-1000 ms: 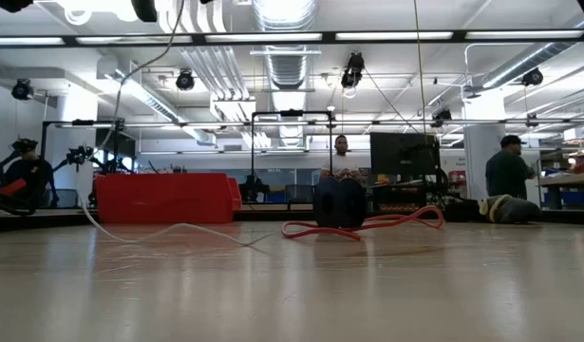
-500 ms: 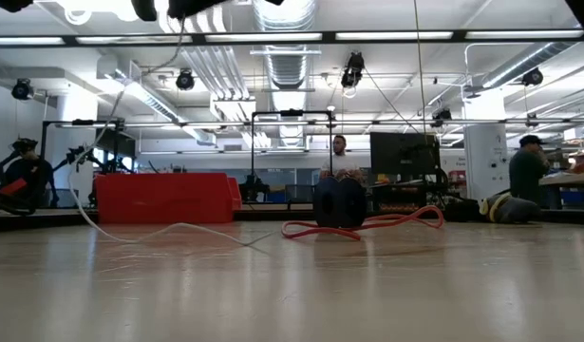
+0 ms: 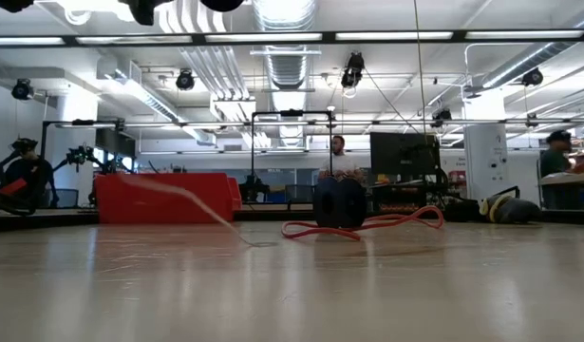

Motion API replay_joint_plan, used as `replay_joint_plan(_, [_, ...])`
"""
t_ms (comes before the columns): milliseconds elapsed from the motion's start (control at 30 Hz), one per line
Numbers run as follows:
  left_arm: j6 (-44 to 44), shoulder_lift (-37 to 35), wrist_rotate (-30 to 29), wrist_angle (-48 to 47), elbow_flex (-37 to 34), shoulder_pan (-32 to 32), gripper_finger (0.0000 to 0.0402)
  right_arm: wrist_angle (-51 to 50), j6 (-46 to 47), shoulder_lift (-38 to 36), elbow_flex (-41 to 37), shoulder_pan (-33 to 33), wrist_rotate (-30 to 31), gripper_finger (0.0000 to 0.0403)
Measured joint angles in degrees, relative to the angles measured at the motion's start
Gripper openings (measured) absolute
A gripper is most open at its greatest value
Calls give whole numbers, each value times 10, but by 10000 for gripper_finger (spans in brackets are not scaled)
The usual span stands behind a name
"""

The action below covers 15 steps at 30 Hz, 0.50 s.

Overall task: Coil cords
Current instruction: Uncoil the white wire from the black spool

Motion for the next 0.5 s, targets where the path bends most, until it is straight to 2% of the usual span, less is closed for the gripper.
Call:
replay_joint_plan(133, [-1, -1, -4, -2, 0, 0, 0, -53, -37, -32, -1, 16, 101, 2])
replay_joint_plan(233, [-7, -9, -4, 0, 0, 0, 0, -145, 11, -50, 0, 27, 145, 2])
replay_joint_plan(333, [-38, -21, -3, 1, 8, 0, 0, -272, 157, -58, 0, 33, 119, 2])
replay_joint_plan(433, [-61, -38, -2, 5, 21, 0, 0, -399, 319, -59, 0, 30, 41, 2])
replay_joint_plan(500, [-62, -51, 1, 5, 30, 0, 0, -451, 393, -51, -1, 24, -13, 2])
